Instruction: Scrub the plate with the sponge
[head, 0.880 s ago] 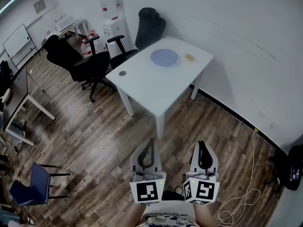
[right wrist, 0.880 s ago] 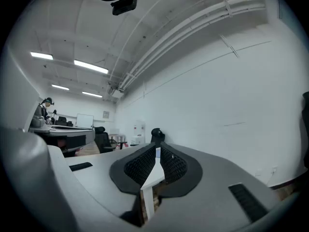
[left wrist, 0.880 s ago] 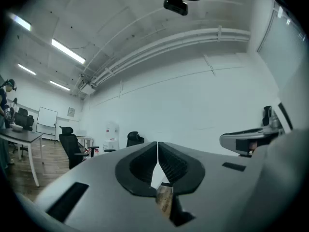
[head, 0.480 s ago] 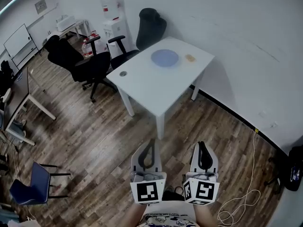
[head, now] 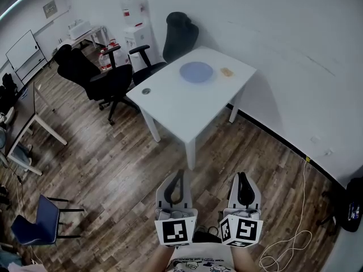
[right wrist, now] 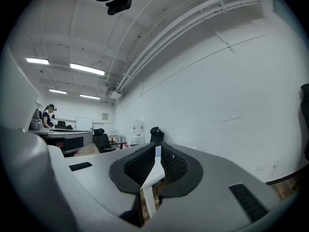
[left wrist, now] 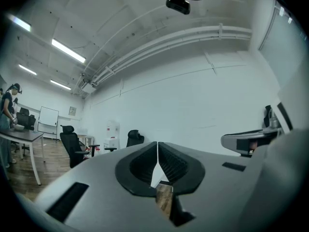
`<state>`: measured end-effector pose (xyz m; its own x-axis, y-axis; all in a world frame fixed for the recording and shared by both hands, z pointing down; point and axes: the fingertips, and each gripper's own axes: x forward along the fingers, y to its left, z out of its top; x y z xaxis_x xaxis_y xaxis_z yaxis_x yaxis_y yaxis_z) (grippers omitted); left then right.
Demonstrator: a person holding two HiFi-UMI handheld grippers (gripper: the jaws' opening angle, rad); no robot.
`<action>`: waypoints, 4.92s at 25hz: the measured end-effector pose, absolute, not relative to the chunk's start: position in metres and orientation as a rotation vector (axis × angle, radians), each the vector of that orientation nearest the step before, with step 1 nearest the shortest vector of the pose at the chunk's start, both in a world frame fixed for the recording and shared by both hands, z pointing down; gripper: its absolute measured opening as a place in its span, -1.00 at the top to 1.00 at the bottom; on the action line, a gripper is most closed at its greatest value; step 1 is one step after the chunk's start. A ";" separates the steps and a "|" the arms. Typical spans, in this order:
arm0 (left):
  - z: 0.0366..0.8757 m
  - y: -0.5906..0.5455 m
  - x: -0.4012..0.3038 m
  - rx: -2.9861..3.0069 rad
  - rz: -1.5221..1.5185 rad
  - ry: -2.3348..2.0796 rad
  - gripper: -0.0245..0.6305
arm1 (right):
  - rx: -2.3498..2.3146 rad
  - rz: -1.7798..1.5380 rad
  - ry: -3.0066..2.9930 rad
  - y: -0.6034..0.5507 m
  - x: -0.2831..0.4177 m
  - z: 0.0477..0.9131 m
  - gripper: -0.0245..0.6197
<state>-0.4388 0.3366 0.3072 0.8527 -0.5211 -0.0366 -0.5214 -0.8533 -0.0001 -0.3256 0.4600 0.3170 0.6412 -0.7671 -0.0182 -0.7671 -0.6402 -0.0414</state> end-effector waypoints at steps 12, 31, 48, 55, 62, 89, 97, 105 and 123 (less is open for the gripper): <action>0.325 0.346 -0.424 -3.022 -0.008 0.901 0.88 | -2.795 -0.118 1.345 0.475 -0.300 0.339 0.79; 0.335 0.265 -0.342 -3.050 -0.029 0.903 0.88 | -2.810 -0.171 1.340 0.399 -0.220 0.350 0.79; 0.331 0.133 -0.227 -3.113 0.011 0.792 0.88 | -2.862 -0.135 1.275 0.270 -0.124 0.338 0.79; 0.343 0.117 -0.209 -3.150 -0.026 0.766 0.87 | -2.885 -0.161 1.258 0.254 -0.108 0.345 0.79; 0.361 0.098 -0.193 -3.164 -0.107 0.798 0.87 | -2.889 -0.225 1.260 0.241 -0.087 0.359 0.79; 0.352 0.034 0.005 -3.101 -0.070 1.138 0.87 | -2.797 -0.207 1.503 0.172 0.150 0.346 0.79; 0.354 0.033 0.033 -3.069 -0.108 1.249 0.87 | -2.747 -0.256 1.564 0.164 0.197 0.352 0.79; 0.367 0.020 0.026 -3.044 -0.192 1.346 0.87 | -2.711 -0.333 1.610 0.145 0.206 0.369 0.79; 0.404 -0.060 0.020 -3.084 -0.262 1.504 0.87 | -2.755 -0.397 1.669 0.060 0.229 0.390 0.79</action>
